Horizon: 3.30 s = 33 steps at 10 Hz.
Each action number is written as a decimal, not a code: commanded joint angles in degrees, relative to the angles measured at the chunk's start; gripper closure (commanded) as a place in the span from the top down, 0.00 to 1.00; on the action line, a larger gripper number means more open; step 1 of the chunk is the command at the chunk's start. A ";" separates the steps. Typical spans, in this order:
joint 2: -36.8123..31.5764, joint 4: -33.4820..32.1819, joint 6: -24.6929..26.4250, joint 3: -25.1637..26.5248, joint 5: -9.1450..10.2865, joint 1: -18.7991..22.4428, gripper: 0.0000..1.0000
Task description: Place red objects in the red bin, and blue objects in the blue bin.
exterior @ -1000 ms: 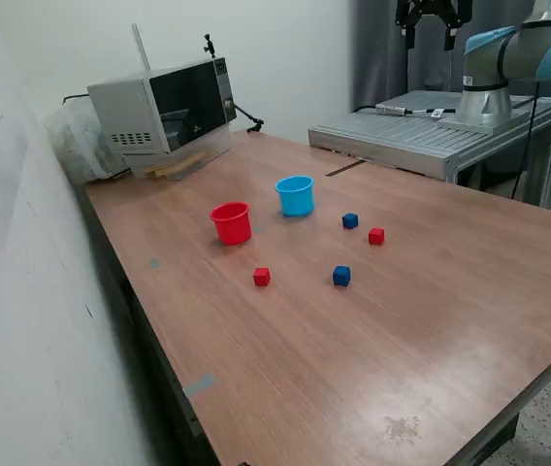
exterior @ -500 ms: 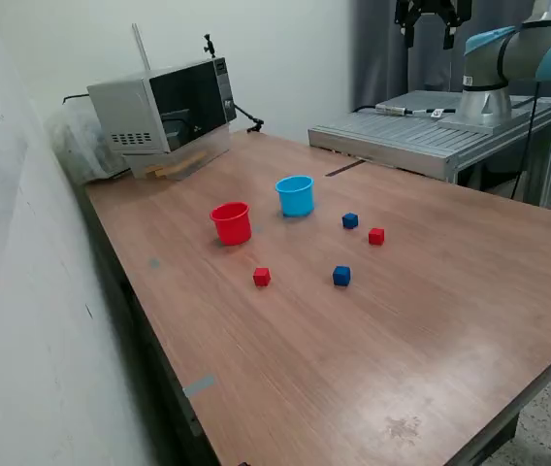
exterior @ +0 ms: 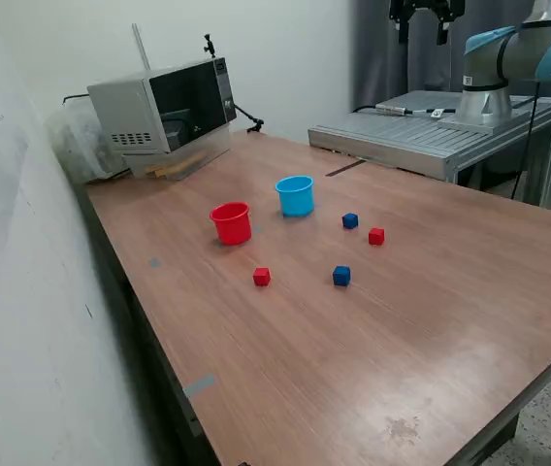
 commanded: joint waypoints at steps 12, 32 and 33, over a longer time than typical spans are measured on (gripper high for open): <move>-1.12 3.30 0.40 -6.43 0.37 0.14 1.00; -1.03 4.01 0.31 -6.78 0.37 0.14 1.00; -1.03 4.09 0.31 -6.69 0.37 0.14 1.00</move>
